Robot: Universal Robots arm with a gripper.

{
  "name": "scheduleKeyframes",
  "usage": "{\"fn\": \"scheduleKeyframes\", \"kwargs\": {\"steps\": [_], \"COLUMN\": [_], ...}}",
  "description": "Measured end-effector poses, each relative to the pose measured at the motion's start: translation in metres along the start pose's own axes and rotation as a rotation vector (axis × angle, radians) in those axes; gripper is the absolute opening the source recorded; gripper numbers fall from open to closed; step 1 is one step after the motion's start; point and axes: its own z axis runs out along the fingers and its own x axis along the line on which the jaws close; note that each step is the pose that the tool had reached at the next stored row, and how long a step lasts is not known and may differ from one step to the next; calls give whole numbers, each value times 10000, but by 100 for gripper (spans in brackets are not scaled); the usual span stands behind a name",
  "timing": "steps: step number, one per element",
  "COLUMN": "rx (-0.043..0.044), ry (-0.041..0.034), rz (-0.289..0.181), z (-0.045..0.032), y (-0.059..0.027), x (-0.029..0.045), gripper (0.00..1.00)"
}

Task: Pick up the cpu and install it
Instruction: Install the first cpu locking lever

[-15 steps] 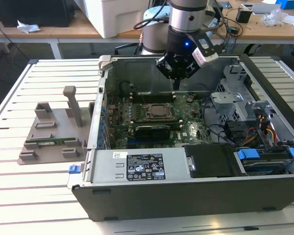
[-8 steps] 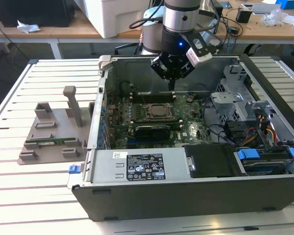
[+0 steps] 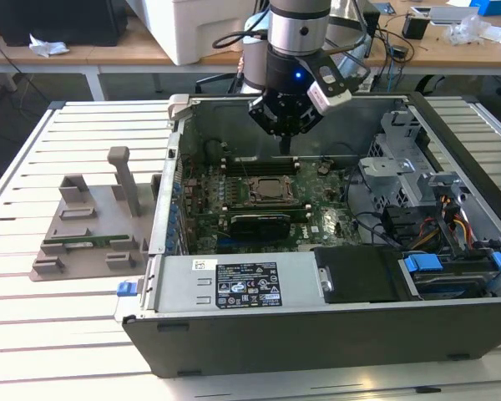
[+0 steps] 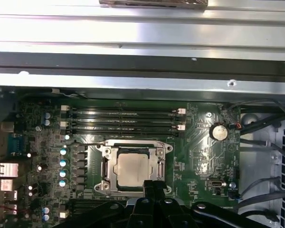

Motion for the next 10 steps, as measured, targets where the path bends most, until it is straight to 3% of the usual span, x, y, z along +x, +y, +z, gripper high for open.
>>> {"fn": "scheduleKeyframes", "kwargs": {"steps": [2, 7, 10], "rx": [0, 0, 1], "ry": [0, -2, -2], "rz": [2, -1, 1], "z": [0, 8, 38], "y": [1, 33, 94], "x": [55, 297, 509], "gripper": [11, 11, 11]}}
